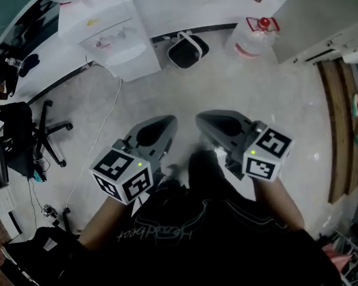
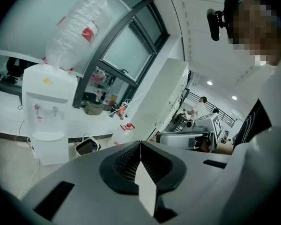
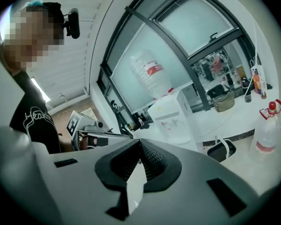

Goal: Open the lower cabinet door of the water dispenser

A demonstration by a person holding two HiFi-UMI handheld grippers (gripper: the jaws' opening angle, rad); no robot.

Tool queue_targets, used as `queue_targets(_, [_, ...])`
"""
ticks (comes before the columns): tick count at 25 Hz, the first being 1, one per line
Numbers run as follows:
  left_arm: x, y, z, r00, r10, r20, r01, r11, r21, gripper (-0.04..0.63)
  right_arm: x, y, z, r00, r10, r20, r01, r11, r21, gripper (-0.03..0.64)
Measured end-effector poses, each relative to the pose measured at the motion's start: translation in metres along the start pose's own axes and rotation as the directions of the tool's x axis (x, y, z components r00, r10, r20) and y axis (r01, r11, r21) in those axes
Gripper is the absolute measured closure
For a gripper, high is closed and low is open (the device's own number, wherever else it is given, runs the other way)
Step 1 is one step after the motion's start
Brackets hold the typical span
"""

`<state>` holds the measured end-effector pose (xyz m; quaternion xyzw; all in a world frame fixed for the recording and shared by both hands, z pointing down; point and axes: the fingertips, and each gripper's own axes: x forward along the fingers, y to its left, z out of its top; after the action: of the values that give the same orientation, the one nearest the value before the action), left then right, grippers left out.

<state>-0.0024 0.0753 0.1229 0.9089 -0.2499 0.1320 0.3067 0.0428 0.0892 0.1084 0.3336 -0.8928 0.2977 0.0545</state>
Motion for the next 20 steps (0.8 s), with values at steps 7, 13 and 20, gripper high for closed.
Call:
queue_targets(7, [0.098, 0.026, 0.023, 0.992, 0.123, 0.025, -0.122, 0.991, -0.063, 0.595, 0.005, -0.098, 0.014, 0.988, 0.100, -0.119, -0.104, 0.994, -0.026, 0.603])
queue_targets(13, [0.138, 0.083, 0.009, 0.967, 0.251, 0.039, -0.244, 0.961, -0.130, 0.595, 0.030, -0.168, 0.000, 0.980, 0.118, -0.157, -0.119, 0.993, 0.004, 0.603])
queue_targets(20, [0.177, 0.178, -0.026, 0.939, 0.341, 0.046, -0.325, 0.922, -0.213, 0.595, 0.098, -0.237, -0.033, 0.973, 0.157, -0.168, -0.143, 0.986, 0.091, 0.603])
